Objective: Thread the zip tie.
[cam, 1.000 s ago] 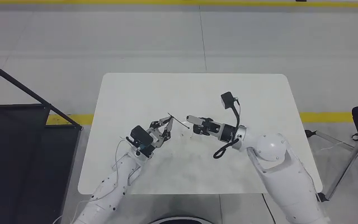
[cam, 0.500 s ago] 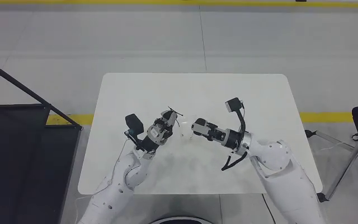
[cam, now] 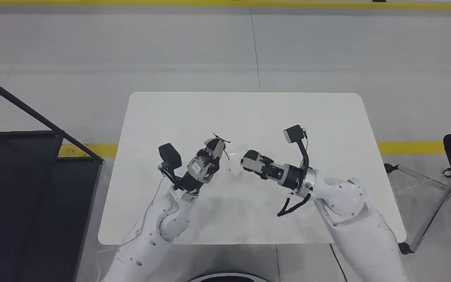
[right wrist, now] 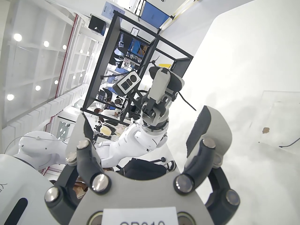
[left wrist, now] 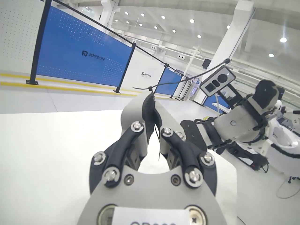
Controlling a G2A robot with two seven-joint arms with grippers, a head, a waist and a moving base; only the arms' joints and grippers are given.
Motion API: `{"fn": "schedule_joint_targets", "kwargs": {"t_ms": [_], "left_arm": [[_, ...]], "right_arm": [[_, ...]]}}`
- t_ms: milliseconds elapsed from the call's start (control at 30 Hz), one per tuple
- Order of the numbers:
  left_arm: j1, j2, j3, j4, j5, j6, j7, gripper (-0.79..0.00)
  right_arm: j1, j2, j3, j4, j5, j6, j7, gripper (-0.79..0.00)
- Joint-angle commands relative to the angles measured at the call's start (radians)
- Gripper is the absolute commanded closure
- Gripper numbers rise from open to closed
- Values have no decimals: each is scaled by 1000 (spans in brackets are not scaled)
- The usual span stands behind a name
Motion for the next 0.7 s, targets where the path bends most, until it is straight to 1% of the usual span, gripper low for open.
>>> {"fn": "schedule_joint_targets", "kwargs": {"t_ms": [0, 67, 133, 167, 200, 267, 300, 367, 433, 567, 600, 667], "left_arm": [[2, -3, 6, -8, -39, -8, -9, 0], [4, -5, 5, -15, -67, -11, -21, 0], [7, -7, 7, -19, -116, -32, -48, 0], [7, -7, 3, -20, -139, -39, -65, 0], [7, -7, 0, -23, -155, -43, -77, 0], [10, -8, -2, -27, -194, -56, -105, 0], [9, -8, -4, -30, -212, -62, -120, 0], [10, -8, -10, -36, -227, -63, -136, 0], [14, -9, -12, -43, -239, -66, -143, 0], [20, -10, -18, -54, -243, -70, -151, 0], [22, -10, -19, -57, -243, -71, -152, 0], [26, -11, -19, -61, -243, -76, -155, 0]], "right_arm": [[2, 0, 1, 6, 4, -3, 4, -785], [6, 0, 0, 13, 8, -8, 7, -782], [11, 0, -3, 20, 13, -17, 12, -708], [14, -1, -5, 23, 14, -23, 14, -696], [16, -1, -8, 27, 14, -29, 16, -659], [20, -2, -14, 34, 9, -37, 15, -533], [22, -2, -17, 37, 6, -40, 14, -493], [28, -3, -23, 45, -5, -38, 8, -468], [34, -5, -31, 50, -20, -32, 0, -474], [48, -7, -47, 59, -54, -16, -9, -391], [50, -8, -52, 61, -64, -11, -15, -382], [56, -10, -63, 65, -81, -2, -25, -391]]}}
